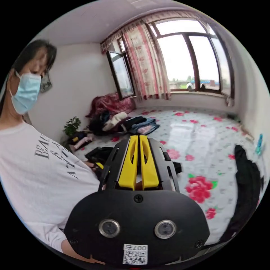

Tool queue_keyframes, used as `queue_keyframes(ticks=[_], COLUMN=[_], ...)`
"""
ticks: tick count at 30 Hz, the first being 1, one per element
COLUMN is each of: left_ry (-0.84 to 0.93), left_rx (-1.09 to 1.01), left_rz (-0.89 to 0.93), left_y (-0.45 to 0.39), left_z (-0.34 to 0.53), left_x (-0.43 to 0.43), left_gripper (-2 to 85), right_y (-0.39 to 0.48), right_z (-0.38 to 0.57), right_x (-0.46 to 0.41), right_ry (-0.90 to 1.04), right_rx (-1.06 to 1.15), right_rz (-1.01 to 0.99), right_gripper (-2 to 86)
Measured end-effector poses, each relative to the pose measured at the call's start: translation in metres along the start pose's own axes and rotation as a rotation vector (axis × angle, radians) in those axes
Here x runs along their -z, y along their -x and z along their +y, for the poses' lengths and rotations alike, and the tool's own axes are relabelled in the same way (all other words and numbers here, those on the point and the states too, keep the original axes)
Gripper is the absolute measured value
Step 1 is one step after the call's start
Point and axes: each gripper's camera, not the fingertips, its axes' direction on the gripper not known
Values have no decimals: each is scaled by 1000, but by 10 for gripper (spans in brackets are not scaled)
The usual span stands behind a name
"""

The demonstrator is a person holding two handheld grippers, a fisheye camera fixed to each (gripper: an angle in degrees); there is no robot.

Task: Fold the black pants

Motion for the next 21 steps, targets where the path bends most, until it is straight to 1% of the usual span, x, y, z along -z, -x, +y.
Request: queue_keyframes(ticks=[1, 2, 3, 4, 5, 6, 7, 8, 9, 10, 11, 12, 13, 14, 15, 16, 17, 18, 19, 21], left_ry=[1, -3, -16, -28, -32, -48, -85, -112, -174, -237, -268, -333, -398, -429, -475, -496, -503, -510, -521, -540], left_rx=[18, 31, 63, 103, 128, 183, 243, 276, 350, 433, 483, 581, 655, 686, 736, 780, 799, 833, 857, 865], left_rz=[-10, -13, -21, -35, -45, -65, -88, -103, -133, -168, -188, -224, -253, -270, -315, -361, -378, -391, -384, -369], left_y=[2, 4, 10, 17, 22, 31, 39, 44, 52, 59, 63, 68, 70, 70, 68, 68, 68, 70, 71, 70], left_z=[-2, -2, -1, 2, 5, 12, 23, 30, 46, 64, 74, 95, 115, 123, 138, 148, 151, 155, 157, 153], left_x=[-3, -4, -3, 0, 3, 10, 21, 28, 41, 54, 61, 75, 88, 94, 103, 108, 109, 109, 107, 101], left_gripper=[3, 0, -4, -5, -5, -4, -1, 1, 9, 20, 27, 38, 45, 49, 58, 68, 73, 82, 89, 99], right_y=[-7, -24, -34, -53, -57, -61, -79, -96, -101, -107, -110, -110, -116, -127, -132, -143, -154, -160, -166, -170], right_z=[2, 5, 7, 16, 19, 19, 24, 35, 40, 49, 53, 54, 59, 68, 73, 78, 84, 87, 93, 98], right_x=[16, 7, -10, -39, -23, -4, 28, 30, 21, -3, -5, 4, 22, 29, 25, 8, -12, -19, -27, -26], right_ry=[-56, 46, 202, 483, 399, 279, 86, 64, 124, 315, 307, 229, 58, -49, -53, 58, 217, 271, 309, 275], right_rx=[-9, -56, -63, -88, -114, -149, -274, -383, -401, -416, -447, -465, -508, -580, -607, -623, -664, -689, -710, -736], right_rz=[78, 231, 317, 415, 405, 332, 163, 171, 226, 303, 336, 316, 206, 142, 137, 155, 208, 233, 248, 248], right_gripper=[-3, -3, -3, -3, -3, -3, -3, -3, -3, -2, -2, -2, -1, 0, 0, 2, 4, 6, 10, 21])
